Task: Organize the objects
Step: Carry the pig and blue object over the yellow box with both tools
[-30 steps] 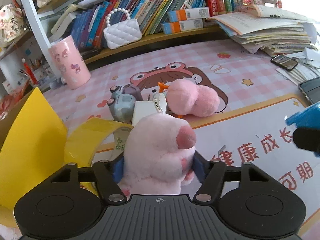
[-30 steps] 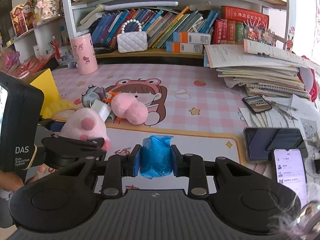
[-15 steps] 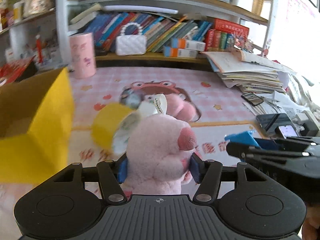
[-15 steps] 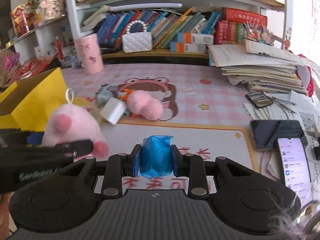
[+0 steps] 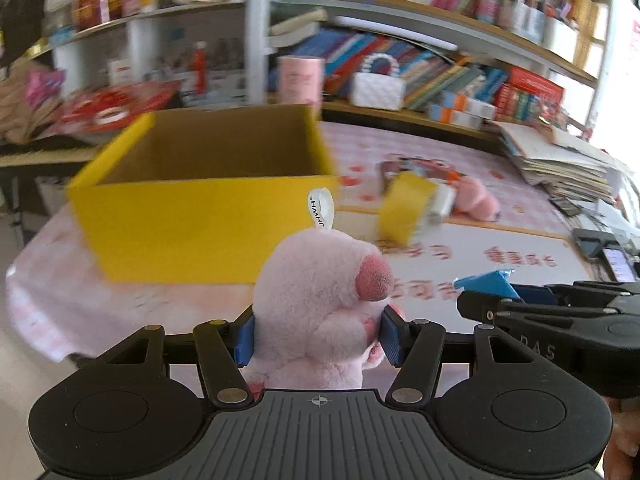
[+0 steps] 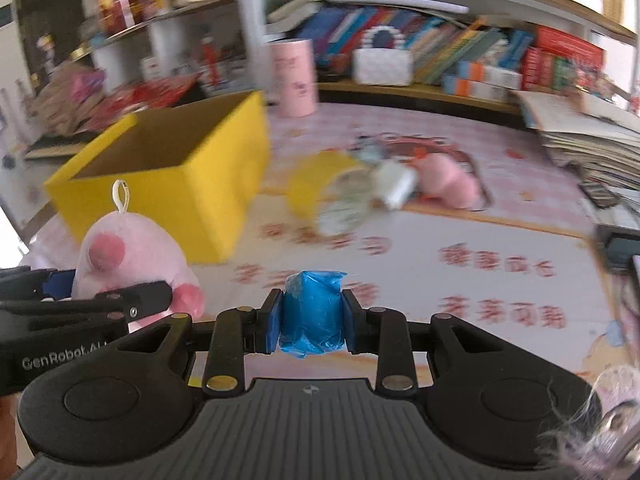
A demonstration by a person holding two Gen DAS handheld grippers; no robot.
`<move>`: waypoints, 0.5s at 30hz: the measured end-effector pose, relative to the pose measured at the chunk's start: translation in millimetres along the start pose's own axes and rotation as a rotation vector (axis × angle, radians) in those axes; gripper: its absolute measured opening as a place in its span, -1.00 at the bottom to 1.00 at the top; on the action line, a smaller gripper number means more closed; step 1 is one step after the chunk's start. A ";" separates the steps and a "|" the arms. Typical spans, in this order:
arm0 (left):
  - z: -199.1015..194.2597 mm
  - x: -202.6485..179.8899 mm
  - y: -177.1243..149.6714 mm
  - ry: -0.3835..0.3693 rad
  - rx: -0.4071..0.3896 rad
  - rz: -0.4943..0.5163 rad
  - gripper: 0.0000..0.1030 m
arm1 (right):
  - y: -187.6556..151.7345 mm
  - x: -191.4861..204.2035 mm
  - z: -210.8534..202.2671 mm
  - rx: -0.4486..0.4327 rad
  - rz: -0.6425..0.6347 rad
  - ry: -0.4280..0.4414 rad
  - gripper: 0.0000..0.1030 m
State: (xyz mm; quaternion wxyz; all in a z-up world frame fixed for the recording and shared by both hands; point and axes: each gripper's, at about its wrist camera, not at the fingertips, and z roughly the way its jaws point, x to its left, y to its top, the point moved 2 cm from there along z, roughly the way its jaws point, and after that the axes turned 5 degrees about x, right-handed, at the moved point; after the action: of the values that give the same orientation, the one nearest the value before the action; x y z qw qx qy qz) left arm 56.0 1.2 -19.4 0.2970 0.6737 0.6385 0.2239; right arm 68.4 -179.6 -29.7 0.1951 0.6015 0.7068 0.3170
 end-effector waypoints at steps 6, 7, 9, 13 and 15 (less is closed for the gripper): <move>-26.7 53.4 -19.8 0.040 -0.002 -0.037 0.14 | -16.8 68.6 -2.1 0.011 -0.044 0.041 -0.45; -30.1 60.6 -22.5 0.043 -0.001 -0.041 0.14 | -19.8 78.8 -2.3 0.013 -0.048 0.045 -0.45; -37.1 75.6 -29.4 0.051 -0.001 -0.046 0.14 | -25.4 96.3 -2.6 0.018 -0.055 0.053 -0.45; -49.1 101.0 -37.4 0.066 -0.015 -0.059 0.14 | -34.3 127.3 -3.2 0.017 -0.069 0.063 -0.45; -54.2 111.7 -40.2 0.071 -0.024 -0.067 0.14 | -35.8 140.8 -4.0 0.013 -0.078 0.066 -0.45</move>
State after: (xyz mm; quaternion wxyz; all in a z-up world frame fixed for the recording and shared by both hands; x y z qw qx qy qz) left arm -0.7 118.7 -16.4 0.2895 0.6401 0.6681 0.2451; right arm 11.6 -46.0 -36.5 0.1799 0.5638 0.7380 0.3241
